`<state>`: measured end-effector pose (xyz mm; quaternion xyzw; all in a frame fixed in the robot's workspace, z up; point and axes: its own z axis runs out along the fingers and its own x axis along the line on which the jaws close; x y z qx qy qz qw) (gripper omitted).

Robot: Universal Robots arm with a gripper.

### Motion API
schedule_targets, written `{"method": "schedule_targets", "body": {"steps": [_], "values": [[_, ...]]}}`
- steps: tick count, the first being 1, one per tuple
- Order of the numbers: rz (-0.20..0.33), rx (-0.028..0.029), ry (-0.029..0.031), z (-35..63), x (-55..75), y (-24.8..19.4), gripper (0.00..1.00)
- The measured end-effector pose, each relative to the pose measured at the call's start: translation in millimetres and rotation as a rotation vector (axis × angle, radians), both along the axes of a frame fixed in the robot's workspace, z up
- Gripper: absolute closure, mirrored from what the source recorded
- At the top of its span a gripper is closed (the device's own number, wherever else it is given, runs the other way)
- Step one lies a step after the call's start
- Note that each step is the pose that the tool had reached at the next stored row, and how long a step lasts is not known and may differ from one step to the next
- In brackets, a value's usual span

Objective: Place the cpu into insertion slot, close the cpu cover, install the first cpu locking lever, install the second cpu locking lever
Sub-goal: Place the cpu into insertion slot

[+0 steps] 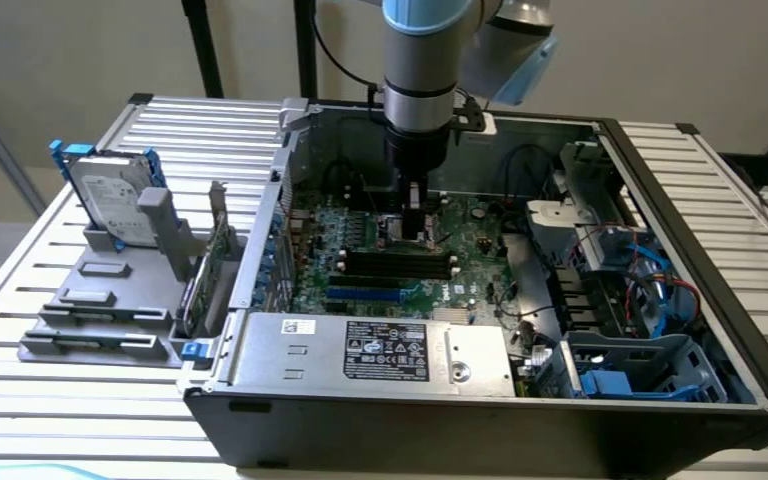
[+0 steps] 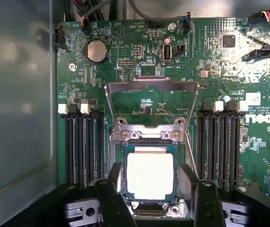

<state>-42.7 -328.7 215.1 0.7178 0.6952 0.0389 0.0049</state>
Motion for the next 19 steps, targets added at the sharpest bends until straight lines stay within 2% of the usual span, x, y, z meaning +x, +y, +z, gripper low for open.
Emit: {"method": "schedule_targets", "body": {"steps": [1, 2, 4, 5, 7, 9, 10, 11, 14, 19], "values": [[0.000, 0.0001, -0.0001, 2.2, -0.2, 0.0, 0.46], [0.000, 0.0001, -0.0002, 4.3, -0.5, -0.2, 0.46], [0.000, 0.0000, -0.0001, 7.5, -2.2, -0.7, 0.58], [0.000, 0.0001, -0.0002, 8.6, -3.5, -1.3, 0.58], [0.000, 0.0002, -0.0002, 10.3, -6.6, -2.5, 0.70], [0.000, 0.0001, -0.0001, 11.6, -12.4, -3.7, 0.82], [0.000, 0.0001, -0.0001, 12.2, -16.7, -4.4, 0.82], [0.000, 0.0000, -0.0001, 12.7, -21.1, -5.1, 0.87], [0.000, 0.0001, -0.0002, 14.7, -33.3, -7.1, 0.89], [0.000, 0.0000, 0.0000, 18.5, -41.7, -8.7, 0.89]]}}
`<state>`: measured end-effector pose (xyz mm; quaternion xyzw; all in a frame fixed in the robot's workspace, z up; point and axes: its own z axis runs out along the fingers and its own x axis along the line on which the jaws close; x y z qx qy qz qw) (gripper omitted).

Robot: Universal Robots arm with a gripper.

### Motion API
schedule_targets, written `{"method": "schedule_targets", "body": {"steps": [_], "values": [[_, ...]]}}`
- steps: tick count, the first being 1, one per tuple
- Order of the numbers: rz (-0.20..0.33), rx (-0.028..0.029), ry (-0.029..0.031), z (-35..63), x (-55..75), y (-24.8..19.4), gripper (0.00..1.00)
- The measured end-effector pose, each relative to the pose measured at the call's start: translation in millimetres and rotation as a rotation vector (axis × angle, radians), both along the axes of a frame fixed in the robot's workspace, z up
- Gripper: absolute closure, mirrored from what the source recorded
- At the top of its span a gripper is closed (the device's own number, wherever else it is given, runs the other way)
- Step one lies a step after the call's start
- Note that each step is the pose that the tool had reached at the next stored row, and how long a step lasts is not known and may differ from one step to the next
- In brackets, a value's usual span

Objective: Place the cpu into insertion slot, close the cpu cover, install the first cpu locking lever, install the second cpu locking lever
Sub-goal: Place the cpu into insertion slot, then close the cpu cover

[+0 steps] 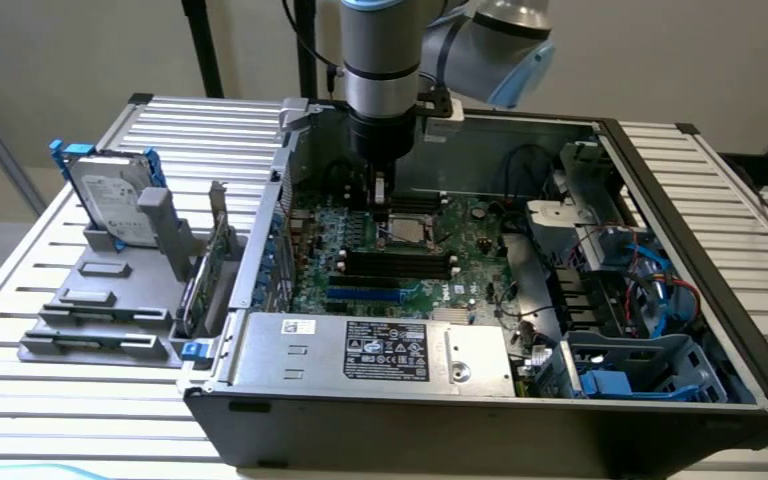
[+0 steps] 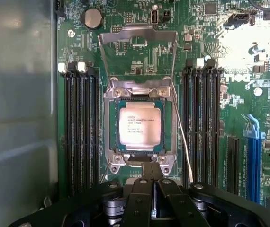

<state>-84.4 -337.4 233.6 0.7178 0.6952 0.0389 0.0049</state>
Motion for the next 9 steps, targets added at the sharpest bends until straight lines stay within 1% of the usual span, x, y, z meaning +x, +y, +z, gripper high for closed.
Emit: {"method": "schedule_targets", "body": {"steps": [9], "values": [[0.000, 0.0004, -0.0001, 0.0, 0.0, 0.0, 0.89]]}}
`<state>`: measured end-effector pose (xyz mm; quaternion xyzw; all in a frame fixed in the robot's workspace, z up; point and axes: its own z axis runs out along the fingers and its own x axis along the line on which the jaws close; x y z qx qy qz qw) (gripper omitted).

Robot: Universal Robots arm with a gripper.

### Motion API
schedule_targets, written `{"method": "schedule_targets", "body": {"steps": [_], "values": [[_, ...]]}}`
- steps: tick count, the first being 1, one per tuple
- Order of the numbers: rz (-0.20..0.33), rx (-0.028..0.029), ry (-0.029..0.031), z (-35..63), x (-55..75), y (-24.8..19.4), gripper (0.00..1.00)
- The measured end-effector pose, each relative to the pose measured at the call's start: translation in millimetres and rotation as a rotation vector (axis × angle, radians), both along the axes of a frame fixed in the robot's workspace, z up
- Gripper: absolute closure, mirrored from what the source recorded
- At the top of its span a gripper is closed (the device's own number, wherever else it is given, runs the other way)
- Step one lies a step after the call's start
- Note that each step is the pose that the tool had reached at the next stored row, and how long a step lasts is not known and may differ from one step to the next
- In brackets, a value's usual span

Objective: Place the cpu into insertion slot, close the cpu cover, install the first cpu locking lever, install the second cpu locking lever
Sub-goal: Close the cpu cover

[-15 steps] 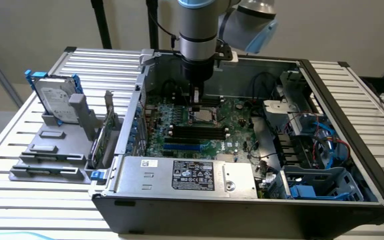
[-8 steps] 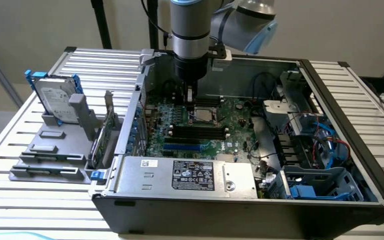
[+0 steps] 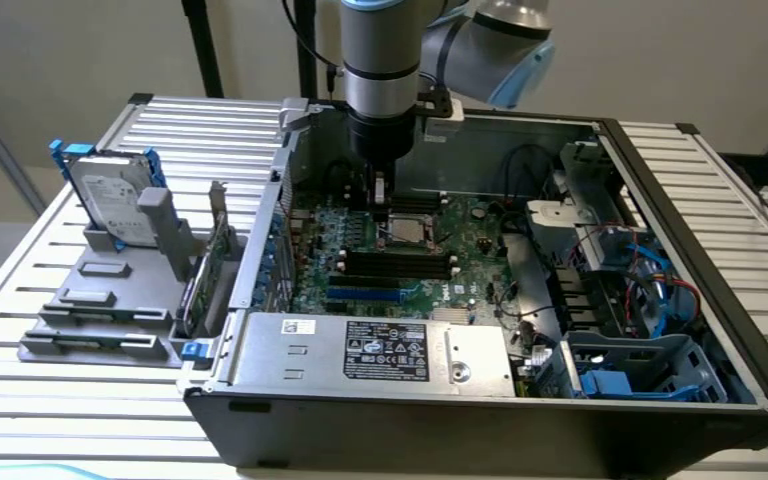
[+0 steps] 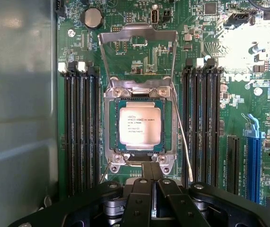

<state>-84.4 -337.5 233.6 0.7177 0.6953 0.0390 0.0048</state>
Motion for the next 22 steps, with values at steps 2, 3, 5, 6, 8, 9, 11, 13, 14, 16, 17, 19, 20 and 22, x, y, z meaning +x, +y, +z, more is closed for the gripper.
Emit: {"method": "schedule_targets", "body": {"steps": [2, 3, 5, 6, 8, 9, 11, 13, 14, 16, 17, 19, 20, 22], "values": [[0.000, 0.0000, 0.0000, 0.0, 0.0, 0.0, 0.89], [0.000, -0.0001, 0.0000, 0.0, 0.0, 0.0, 0.89], [0.000, 0.0000, 0.0000, 0.0, 0.0, 0.0, 0.89], [0.000, 0.0000, 0.0001, 0.0, 0.3, -0.1, 0.89], [0.000, 0.0002, 0.0027, 0.8, 3.8, 0.0, 0.89], [0.000, 0.0002, 0.0051, 1.6, 7.2, 0.0, 0.89], [0.000, 0.0001, 0.0106, 3.8, 14.9, -0.1, 0.89], [0.000, 0.0001, 0.0165, 6.6, 23.8, -0.1, 0.89], [0.000, 0.0003, 0.0191, 7.9, 28.3, 0.0, 0.89], [0.000, 0.0002, 0.0239, 10.6, 37.3, 0.0, 0.89], [0.000, 0.0001, 0.0263, 12.1, 42.1, 0.0, 0.89], [0.000, 0.0003, 0.0303, 15.2, 51.2, 0.0, 0.89], [0.000, 0.0003, 0.0320, 16.8, 55.6, 0.0, 0.89], [0.000, 0.0001, 0.0353, 20.3, 64.7, 0.0, 0.89]]}}
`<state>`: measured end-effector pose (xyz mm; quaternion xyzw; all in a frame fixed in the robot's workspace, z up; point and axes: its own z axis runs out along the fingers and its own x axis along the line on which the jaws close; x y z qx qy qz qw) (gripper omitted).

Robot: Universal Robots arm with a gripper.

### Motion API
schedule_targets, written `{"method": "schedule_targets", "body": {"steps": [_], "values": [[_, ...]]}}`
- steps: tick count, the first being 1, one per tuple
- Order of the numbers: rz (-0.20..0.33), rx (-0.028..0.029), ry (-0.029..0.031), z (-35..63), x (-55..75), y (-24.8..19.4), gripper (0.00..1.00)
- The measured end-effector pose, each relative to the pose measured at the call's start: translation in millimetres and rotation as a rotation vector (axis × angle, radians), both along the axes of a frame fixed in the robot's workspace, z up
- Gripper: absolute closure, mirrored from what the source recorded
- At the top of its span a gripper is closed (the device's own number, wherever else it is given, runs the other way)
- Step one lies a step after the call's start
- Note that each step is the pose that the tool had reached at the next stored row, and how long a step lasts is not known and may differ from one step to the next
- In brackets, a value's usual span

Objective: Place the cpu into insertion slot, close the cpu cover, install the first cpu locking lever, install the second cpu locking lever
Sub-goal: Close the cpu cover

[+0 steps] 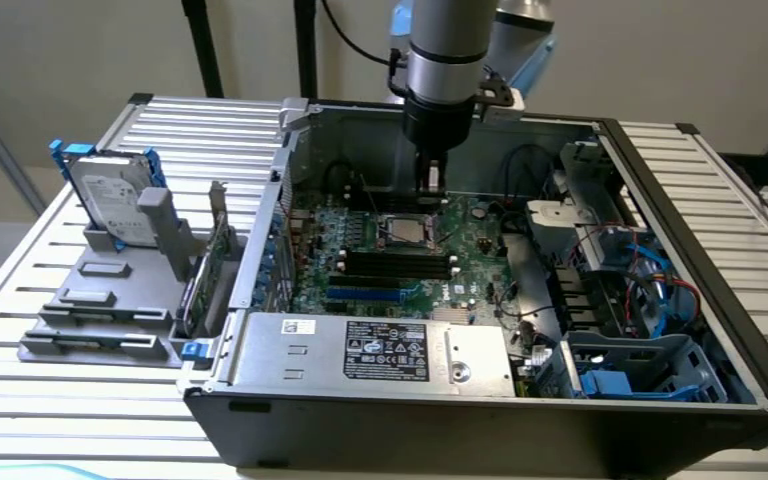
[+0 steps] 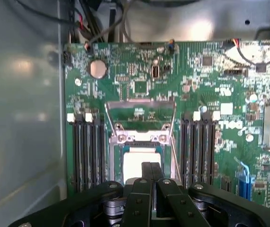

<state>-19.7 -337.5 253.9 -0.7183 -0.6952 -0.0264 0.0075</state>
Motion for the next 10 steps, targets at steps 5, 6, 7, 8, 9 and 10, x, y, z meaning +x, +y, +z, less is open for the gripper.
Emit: {"method": "schedule_targets", "body": {"steps": [5, 6, 7, 8, 9, 10], "values": [[0.000, 0.0002, 0.0049, 8.5, 22.8, 0.0, 0.89], [0.000, 0.0004, 0.0053, 9.9, 27.2, 0.0, 0.89], [0.000, 0.0006, 0.0057, 11.2, 31.6, 0.0, 0.89], [0.000, 0.0008, 0.0060, 12.5, 36.3, 0.0, 0.89], [0.000, 0.0010, 0.0063, 13.5, 40.7, 0.0, 0.89], [0.000, 0.0016, 0.0064, 14.2, 45.7, 0.0, 0.89]]}}
